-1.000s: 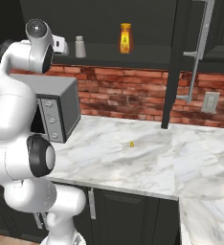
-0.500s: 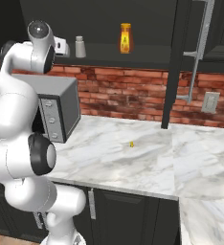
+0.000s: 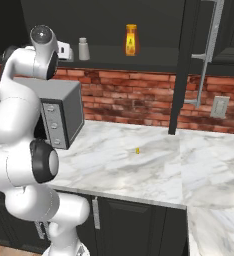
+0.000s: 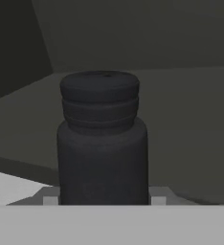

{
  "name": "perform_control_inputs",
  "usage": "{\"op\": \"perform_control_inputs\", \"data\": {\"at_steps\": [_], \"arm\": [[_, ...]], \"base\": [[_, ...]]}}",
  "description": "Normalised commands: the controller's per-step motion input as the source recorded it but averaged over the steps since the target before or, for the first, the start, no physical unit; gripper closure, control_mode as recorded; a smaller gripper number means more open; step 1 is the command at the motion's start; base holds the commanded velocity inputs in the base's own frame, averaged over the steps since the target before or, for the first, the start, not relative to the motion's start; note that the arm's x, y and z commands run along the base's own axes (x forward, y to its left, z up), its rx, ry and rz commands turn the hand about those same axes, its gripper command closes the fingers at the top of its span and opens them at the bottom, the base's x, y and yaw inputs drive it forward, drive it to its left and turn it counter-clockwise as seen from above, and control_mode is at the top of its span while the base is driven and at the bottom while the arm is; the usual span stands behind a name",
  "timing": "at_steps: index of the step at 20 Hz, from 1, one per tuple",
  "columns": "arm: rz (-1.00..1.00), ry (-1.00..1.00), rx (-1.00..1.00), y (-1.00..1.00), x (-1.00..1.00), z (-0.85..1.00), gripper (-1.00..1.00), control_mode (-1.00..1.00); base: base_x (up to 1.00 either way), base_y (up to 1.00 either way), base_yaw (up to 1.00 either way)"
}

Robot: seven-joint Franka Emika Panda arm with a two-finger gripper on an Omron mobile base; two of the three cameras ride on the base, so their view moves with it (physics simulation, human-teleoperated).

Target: Pick the shaker and shaker from the counter and place them in the cabinet.

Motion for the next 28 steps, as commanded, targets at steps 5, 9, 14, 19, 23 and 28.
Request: {"op": "perform_control_inputs", "data": {"at_steps": [5,9,14,19,23,28], "arm": [[0.00,-0.03,-0.03,0.00,0.20,-0.03,1.00,-1.00],[0.00,-0.03,-0.05,0.00,0.19,-0.09,1.00,-1.00],[0.00,-0.02,-0.05,0.00,0.18,-0.15,1.00,-1.00],[0.00,0.00,-0.03,0.00,0.21,-0.29,1.00,-1.00],[0.00,0.00,-0.01,0.00,0.23,-0.44,1.00,-1.00],[0.00,0.00,-0.01,0.00,0.36,-0.49,1.00,-1.00]], "base": [[0.00,0.00,0.00],[0.00,0.00,0.00],[0.00,0.00,0.00],[0.00,0.00,0.00],[0.00,0.00,0.00],[0.00,0.00,0.00]]}}
